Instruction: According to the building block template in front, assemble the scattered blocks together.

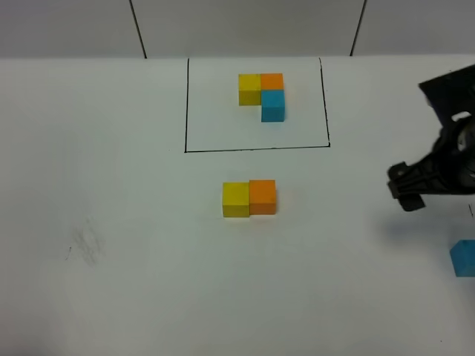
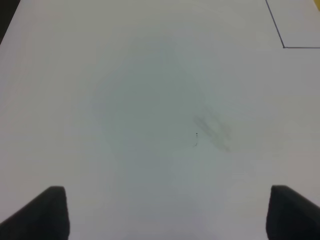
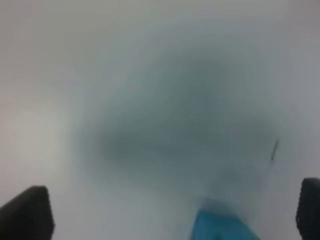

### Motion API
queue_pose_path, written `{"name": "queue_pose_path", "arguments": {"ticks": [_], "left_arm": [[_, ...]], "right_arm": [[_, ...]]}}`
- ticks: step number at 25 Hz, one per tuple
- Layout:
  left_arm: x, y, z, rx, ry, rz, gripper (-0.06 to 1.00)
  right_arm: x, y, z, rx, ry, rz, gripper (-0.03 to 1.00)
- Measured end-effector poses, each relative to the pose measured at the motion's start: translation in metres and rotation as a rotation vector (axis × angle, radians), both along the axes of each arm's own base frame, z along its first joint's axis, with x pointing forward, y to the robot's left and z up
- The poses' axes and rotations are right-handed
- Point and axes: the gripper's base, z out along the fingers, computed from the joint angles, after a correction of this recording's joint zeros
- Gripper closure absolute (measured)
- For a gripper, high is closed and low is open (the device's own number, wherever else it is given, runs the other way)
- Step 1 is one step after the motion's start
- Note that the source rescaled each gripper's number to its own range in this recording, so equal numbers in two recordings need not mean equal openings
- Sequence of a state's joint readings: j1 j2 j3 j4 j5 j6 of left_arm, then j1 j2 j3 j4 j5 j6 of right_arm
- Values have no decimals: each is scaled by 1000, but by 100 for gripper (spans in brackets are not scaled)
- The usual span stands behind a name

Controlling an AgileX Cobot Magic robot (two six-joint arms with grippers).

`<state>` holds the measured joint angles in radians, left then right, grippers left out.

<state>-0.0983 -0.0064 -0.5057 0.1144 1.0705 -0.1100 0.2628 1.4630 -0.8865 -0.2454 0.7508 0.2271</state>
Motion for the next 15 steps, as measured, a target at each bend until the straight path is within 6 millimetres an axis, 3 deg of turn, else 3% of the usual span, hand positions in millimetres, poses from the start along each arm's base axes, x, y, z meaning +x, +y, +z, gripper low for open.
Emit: {"name": "queue_pose_path", "arguments": {"ticks": [5, 15], "left_arm": [[0, 0, 0, 0, 0, 0, 25], [0, 0, 0, 0, 0, 0, 25]], "right_arm": [[-16, -33, -22, -2, 56, -118, -2], [-32, -45, -51, 49, 53, -175, -2]]}}
